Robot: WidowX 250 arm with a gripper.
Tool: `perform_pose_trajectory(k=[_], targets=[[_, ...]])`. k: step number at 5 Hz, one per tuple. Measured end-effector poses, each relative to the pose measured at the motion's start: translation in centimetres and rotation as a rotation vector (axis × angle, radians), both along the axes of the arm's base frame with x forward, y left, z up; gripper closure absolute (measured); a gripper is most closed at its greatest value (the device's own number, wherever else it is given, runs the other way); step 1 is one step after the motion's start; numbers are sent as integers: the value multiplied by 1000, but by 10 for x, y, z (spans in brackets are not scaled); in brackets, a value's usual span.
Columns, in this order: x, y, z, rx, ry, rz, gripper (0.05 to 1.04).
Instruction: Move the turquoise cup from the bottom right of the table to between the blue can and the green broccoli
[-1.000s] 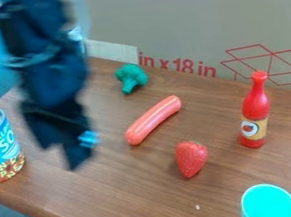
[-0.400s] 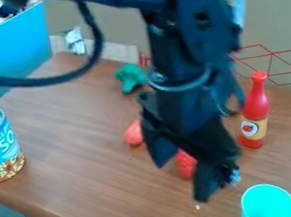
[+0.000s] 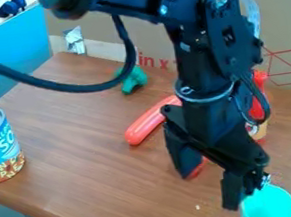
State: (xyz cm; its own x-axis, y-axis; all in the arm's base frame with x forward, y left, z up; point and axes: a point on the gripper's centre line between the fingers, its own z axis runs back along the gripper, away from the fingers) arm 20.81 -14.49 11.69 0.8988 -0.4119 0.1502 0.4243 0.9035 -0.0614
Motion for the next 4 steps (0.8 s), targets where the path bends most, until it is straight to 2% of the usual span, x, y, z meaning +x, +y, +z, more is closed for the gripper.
perform_pose_trajectory(k=[2,4], targets=[[9,-20,-5,-15,-54,29,83],[21,-32,-25,20,-34,40,83]])
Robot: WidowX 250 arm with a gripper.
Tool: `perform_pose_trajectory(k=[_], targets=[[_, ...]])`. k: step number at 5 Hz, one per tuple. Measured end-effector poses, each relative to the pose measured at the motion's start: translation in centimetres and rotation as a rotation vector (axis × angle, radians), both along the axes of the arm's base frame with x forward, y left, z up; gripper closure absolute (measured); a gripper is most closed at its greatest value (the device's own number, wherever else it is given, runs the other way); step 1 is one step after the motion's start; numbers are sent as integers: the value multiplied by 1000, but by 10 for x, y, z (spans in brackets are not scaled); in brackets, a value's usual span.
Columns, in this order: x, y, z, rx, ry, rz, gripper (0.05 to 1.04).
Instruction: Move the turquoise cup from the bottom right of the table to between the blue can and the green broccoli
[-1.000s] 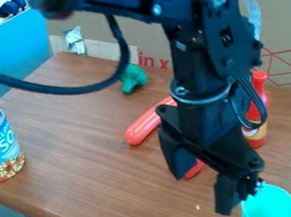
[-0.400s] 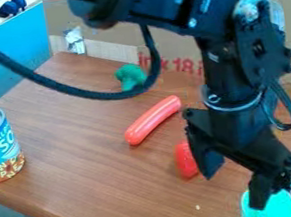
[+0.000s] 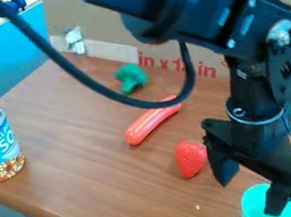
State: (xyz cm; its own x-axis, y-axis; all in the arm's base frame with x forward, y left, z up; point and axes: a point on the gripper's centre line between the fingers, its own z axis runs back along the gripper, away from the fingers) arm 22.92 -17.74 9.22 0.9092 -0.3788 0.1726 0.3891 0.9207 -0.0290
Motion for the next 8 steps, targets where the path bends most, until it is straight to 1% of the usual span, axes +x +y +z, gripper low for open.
perform_pose_trajectory(k=[1,2,3,4,5,6,7,8], targets=[[8,-3,-6,24,-3,19,83],[12,-5,-18,45,23,25,118],[13,-5,-30,73,58,24,397],[15,-9,-28,81,64,9,696],[14,-8,-27,75,79,-4,909],[10,1,-15,44,82,-24,983],[10,21,8,37,91,-48,987],[17,47,32,43,69,-68,987]])
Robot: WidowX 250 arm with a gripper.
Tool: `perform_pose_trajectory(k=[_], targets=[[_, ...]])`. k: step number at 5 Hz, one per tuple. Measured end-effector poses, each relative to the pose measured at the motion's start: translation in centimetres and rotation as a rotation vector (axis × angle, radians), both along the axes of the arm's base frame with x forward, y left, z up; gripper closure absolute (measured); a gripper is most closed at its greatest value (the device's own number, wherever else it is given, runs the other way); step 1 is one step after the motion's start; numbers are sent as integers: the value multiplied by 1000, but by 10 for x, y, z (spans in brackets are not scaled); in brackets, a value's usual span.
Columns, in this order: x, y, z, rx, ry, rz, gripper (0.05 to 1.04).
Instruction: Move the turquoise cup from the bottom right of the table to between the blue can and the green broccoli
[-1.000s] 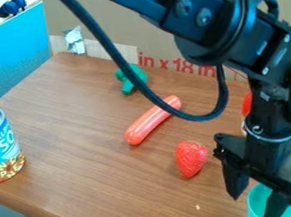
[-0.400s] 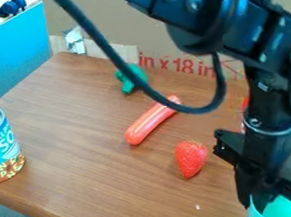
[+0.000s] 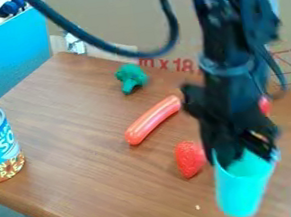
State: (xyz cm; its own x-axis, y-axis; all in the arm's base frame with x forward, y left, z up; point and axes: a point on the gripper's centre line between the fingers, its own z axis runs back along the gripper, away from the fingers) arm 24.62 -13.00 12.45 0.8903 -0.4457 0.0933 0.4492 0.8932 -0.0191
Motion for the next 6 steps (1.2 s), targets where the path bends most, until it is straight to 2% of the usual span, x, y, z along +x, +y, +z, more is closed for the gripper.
perform_pose_trajectory(k=[1,2,4,5,6], targets=[[16,46,24,-6,-34,-6,987],[38,97,34,4,-70,63,987],[57,191,24,-28,-70,167,987],[65,221,22,-20,-67,207,987],[59,248,20,25,-39,242,987]])
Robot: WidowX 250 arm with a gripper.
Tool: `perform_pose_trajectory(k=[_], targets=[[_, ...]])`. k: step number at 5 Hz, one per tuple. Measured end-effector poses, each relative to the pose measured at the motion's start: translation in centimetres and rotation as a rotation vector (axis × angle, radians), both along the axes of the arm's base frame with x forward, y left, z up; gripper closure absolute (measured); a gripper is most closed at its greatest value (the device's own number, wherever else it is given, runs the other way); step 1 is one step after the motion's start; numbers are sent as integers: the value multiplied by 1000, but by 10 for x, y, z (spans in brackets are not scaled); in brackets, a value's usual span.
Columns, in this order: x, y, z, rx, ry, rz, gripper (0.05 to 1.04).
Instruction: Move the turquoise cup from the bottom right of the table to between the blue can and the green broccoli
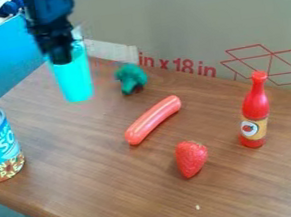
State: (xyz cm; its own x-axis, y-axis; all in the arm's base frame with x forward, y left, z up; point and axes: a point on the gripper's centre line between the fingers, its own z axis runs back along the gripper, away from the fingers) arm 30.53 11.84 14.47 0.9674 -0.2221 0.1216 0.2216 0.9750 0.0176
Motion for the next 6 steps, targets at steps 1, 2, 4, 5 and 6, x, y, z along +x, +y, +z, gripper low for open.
perform_pose_trajectory(k=[1,2,4,5,6], targets=[[-6,19,-10,-8,22,40,987],[-7,39,-32,-32,62,78,987],[3,62,-67,-48,107,109,987],[4,64,-72,-52,124,105,987],[6,60,-72,-56,122,77,987]])
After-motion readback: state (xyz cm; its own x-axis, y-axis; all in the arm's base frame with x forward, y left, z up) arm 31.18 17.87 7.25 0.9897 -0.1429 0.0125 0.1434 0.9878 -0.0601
